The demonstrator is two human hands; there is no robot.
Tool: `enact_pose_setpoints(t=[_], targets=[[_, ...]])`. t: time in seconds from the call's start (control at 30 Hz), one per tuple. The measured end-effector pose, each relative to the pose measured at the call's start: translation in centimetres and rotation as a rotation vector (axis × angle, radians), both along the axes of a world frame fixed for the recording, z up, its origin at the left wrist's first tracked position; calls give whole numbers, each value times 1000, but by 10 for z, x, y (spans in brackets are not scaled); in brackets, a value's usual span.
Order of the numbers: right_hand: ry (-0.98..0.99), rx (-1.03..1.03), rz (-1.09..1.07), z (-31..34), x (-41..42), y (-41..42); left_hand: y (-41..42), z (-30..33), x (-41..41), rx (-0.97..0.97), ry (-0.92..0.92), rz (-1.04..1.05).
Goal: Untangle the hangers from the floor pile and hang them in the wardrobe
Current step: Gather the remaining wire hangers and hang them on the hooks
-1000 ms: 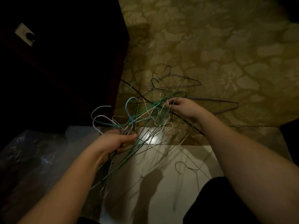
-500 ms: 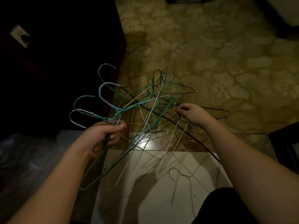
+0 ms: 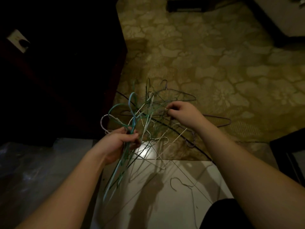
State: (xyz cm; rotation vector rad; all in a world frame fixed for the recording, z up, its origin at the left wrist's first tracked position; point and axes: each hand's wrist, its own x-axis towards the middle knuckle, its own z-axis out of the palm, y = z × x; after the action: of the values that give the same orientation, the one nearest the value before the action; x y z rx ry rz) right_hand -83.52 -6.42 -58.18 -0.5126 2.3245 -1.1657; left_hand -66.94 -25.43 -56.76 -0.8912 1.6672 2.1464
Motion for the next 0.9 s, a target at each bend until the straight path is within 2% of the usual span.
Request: enact_pose_setpoints(t=[0.2, 0.4, 0.5, 0.63, 0.8, 0.9], targets=[[104, 41, 76, 5, 1, -13, 0, -3, 1, 12, 32, -19], [189, 309, 189, -6, -10, -5, -23, 1, 2, 71, 115, 10], [187, 365, 203, -13, -14, -5, -39, 9, 3, 89, 174, 13], [155, 330, 81, -24, -20, -9, -49, 17, 10, 70, 258, 31], [109, 324, 77, -44, -23, -20, -68, 22, 26, 153, 362, -10], [162, 235, -45, -48, -30, -28, -76, 27, 38, 168, 390, -33]])
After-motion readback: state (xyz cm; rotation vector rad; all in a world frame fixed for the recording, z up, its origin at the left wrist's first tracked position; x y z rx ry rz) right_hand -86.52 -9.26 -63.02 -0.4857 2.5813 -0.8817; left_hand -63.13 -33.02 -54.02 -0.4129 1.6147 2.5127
